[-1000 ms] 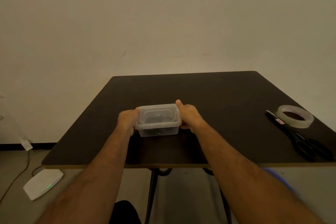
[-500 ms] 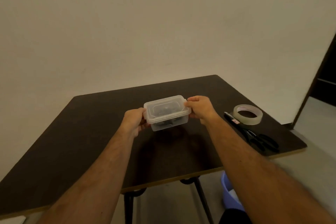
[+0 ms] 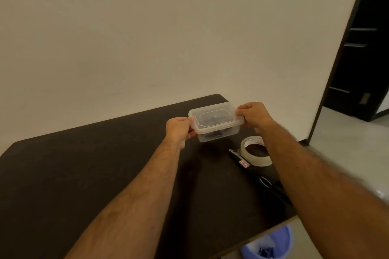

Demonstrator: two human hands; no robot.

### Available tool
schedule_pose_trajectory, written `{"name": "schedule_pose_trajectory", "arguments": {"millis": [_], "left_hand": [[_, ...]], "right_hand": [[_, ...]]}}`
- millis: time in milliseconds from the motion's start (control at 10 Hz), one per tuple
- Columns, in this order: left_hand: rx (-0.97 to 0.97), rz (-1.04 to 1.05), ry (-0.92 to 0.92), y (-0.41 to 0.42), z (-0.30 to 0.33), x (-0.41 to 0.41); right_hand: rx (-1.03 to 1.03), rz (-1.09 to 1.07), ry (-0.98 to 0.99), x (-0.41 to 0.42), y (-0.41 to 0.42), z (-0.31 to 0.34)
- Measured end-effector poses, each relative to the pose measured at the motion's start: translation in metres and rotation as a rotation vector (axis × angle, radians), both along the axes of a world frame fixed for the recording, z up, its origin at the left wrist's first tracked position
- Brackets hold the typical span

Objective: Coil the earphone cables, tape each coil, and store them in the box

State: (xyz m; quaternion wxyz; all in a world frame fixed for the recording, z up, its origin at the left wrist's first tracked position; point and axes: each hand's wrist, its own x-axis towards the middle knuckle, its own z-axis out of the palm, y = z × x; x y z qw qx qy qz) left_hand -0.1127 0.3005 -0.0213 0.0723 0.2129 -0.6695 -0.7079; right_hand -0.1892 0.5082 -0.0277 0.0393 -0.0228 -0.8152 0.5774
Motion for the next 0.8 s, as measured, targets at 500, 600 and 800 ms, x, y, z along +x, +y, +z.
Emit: {"name": "schedule_pose_trajectory", "arguments": {"millis": [500,600,800], "left_hand": [[-0.001,-0.039,-0.073,0.038,-0.036,-0.078],[-0.032,-0.041,-0.078,0.038,-0.038,-0.076],[-0.232,-0.014,-0.042,0.025,-0.037,-0.054]], "right_hand": [[0.062,-0.081,-0.045,-0.061,0.041,-0.034],[0.088,-0.099,-0.025,-0.06,0.04,-0.038],[0.307,-0.206,0.111,-0.037,0.025,-0.028]]}}
